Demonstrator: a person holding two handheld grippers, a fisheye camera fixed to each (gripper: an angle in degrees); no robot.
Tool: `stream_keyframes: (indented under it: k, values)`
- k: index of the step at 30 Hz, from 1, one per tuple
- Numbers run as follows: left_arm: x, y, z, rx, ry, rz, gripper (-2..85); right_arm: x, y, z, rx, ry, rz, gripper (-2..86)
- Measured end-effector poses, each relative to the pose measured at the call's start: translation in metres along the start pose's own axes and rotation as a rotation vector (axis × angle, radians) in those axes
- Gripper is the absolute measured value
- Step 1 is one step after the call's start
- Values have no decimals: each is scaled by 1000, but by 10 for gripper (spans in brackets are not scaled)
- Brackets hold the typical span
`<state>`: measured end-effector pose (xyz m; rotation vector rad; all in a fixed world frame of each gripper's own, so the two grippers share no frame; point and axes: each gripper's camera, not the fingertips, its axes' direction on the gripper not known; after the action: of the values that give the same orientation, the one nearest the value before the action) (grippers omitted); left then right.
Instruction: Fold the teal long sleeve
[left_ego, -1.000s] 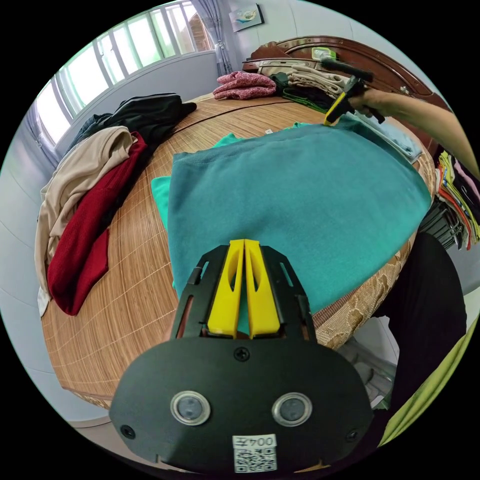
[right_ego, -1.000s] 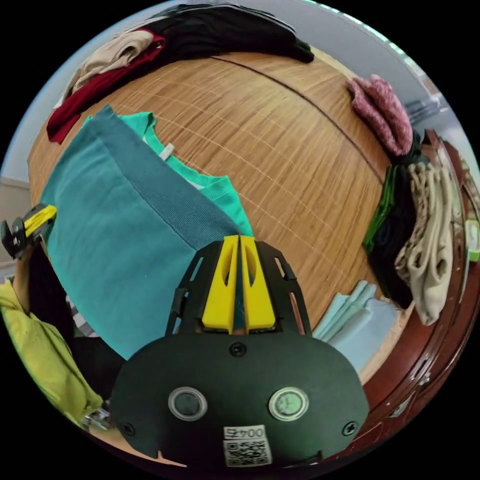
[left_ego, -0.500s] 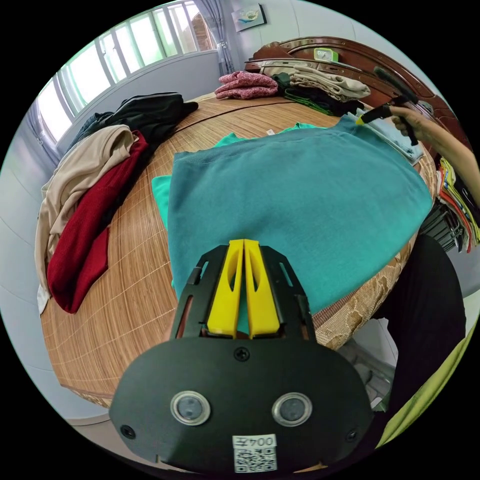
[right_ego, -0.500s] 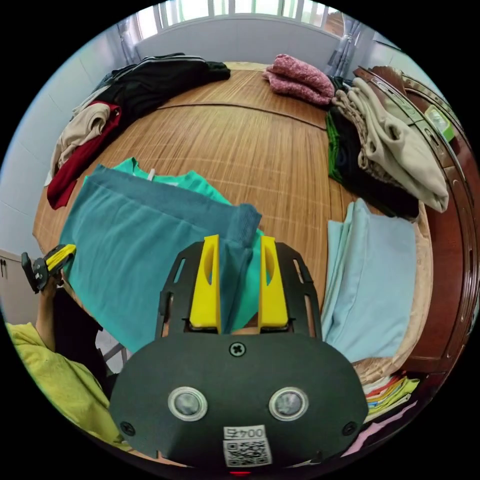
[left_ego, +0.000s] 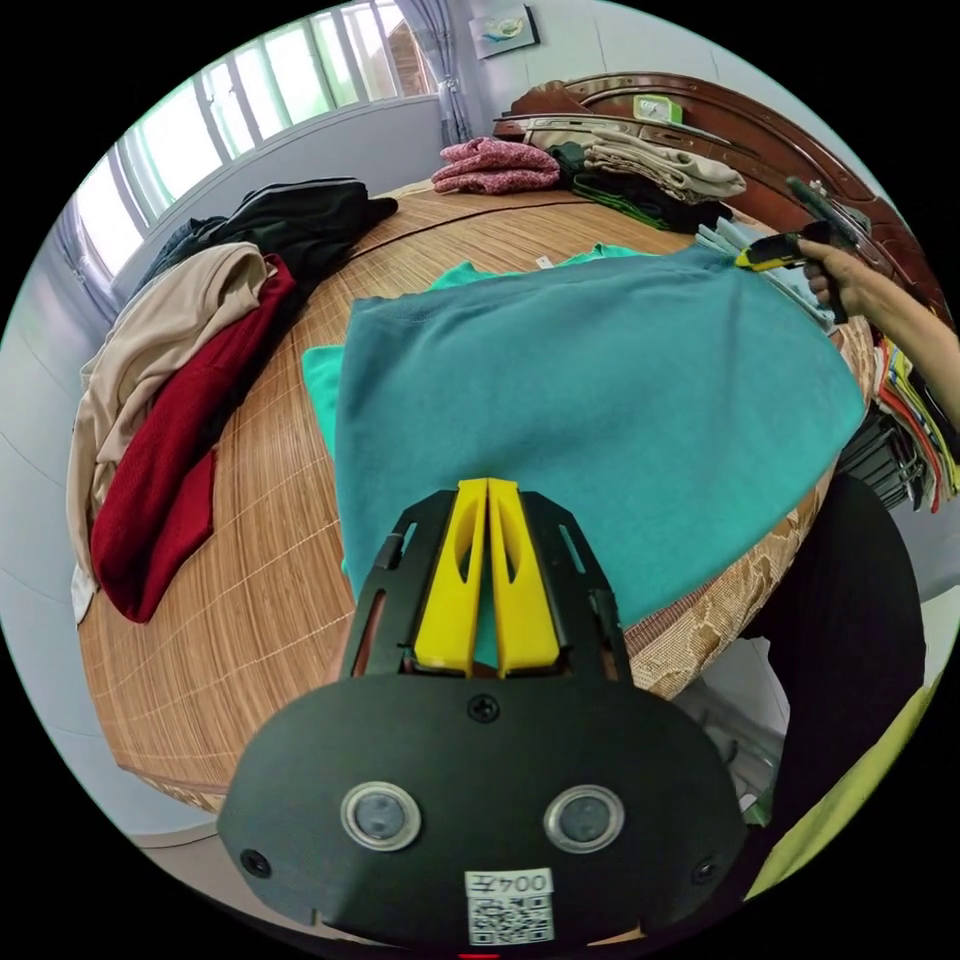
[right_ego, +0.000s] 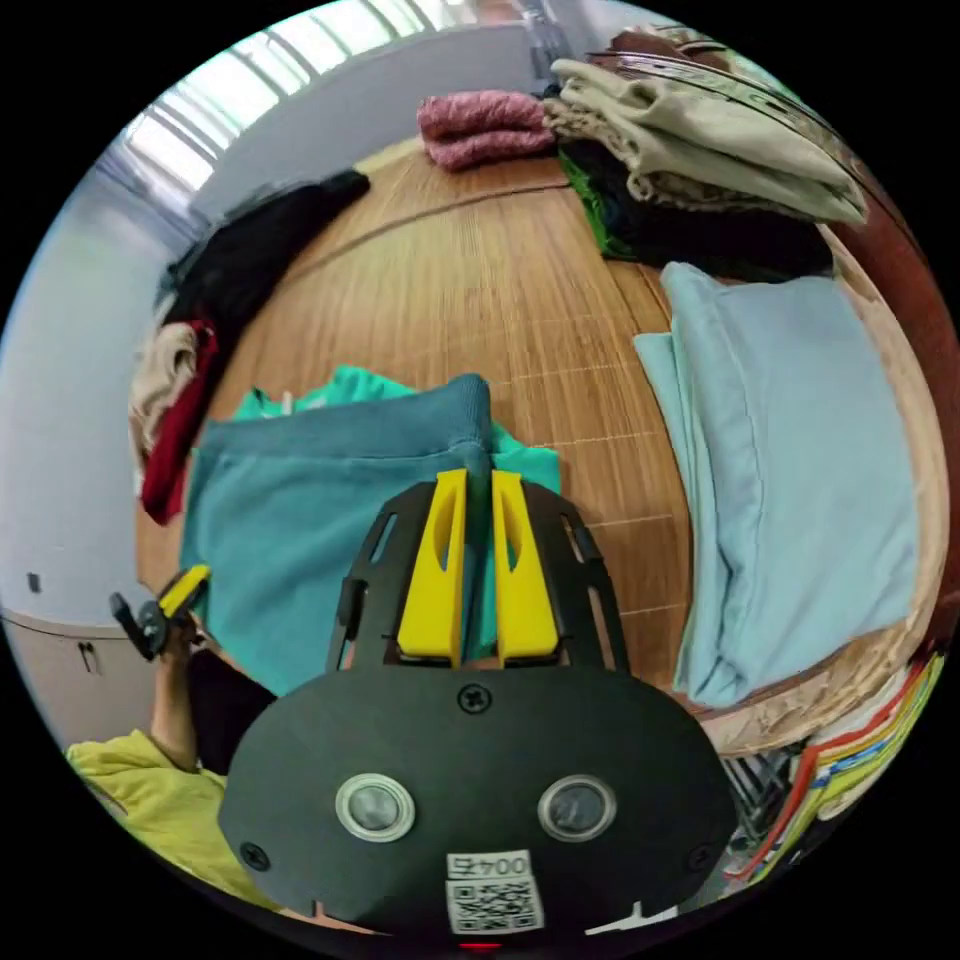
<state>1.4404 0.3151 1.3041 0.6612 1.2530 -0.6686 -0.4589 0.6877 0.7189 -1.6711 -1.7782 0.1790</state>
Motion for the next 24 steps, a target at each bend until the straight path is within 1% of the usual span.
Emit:
stream_keyframes:
  k: [1,3,5,7,11,12,14,15,19,24]
  values:
    - [-2,-2,0,-4,10,-5,4,5,14,-19,37,-47,12,59]
    - [-7,-4,-4,-28,31,-21,5,2,40,-43,34,-44,-27,61]
    - [-15,-6,-13,-79,54,-34,5,-6,84,-67,-28,-46,-74,64]
    - [-21,3,-35,-94,25,-42,6,-12,122,-78,-84,-67,-114,60]
    - [-34,29,-48,-184,-42,-74,6,-23,208,-77,-151,-51,-150,43]
    - [-40,39,-47,-218,-48,-92,6,-23,217,-75,-151,-43,-146,40]
    - [-50,51,-46,-229,-16,-120,5,-20,244,-67,-137,-21,-110,36]
    - [-57,56,-45,-224,14,-143,5,-19,249,-66,-125,-17,-102,36]
    - [-59,53,-21,-340,41,-159,3,-23,270,-66,-60,45,-67,36]
    - [-34,46,-21,-311,-77,-87,3,-25,279,-79,-77,77,-30,36]
